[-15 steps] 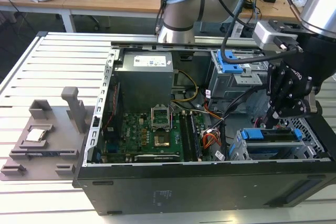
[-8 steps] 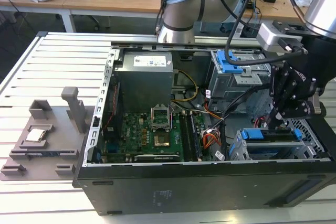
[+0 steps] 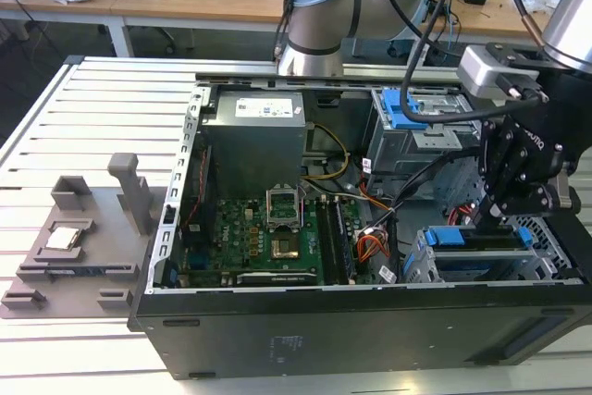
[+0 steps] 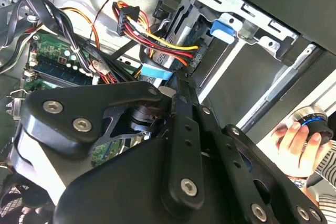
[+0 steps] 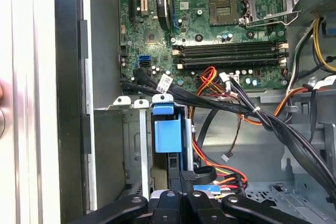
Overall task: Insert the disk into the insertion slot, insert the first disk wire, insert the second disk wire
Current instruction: 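Insert the second disk wire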
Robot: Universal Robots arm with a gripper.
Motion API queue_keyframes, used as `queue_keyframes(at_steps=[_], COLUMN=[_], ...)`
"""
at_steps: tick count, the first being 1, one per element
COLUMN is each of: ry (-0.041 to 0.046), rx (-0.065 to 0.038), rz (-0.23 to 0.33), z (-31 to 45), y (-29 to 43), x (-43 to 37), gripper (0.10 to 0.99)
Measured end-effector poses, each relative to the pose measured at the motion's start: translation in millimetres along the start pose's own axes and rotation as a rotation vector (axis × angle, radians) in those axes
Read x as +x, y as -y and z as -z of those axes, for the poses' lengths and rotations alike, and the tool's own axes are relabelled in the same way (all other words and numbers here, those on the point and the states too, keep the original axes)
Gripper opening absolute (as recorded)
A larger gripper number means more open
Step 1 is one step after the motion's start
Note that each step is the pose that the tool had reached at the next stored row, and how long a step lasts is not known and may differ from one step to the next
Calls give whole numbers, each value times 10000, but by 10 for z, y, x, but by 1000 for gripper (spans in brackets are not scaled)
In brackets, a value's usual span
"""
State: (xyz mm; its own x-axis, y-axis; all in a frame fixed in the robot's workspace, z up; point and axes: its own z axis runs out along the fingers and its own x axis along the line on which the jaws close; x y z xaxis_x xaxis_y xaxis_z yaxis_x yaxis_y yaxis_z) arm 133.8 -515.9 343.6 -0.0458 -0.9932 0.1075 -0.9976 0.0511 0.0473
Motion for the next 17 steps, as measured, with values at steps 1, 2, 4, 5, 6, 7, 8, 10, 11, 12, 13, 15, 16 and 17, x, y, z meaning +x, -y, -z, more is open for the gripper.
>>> queue_keyframes(at_steps=[1, 2, 4, 5, 6, 7, 8, 10, 11, 12, 13, 15, 16, 17], ry=[0, -1, 5, 12, 31, 37, 40, 42, 39, 33, 33, 41, 42, 42], rx=[-1, -1, -10, -14, -24, -28, -30, -31, -32, -31, -31, -32, -31, -31], rz=[-8, -18, -90, -137, -211, -246, -263, -272, -273, -273, -274, -273, -273, -273], z=[-2, -4, -13, -13, -15, -17, -21, -42, -54, -64, -67, -71, -71, -71], y=[1, 1, 2, 2, 2, 2, 3, 7, 7, 8, 8, 8, 8, 8], x=[3, 5, 9, 9, 11, 15, 24, 78, 78, 77, 77, 77, 76, 76], gripper=[106, 106, 106, 106, 106, 106, 106, 106, 106, 106, 106, 106, 106, 106])
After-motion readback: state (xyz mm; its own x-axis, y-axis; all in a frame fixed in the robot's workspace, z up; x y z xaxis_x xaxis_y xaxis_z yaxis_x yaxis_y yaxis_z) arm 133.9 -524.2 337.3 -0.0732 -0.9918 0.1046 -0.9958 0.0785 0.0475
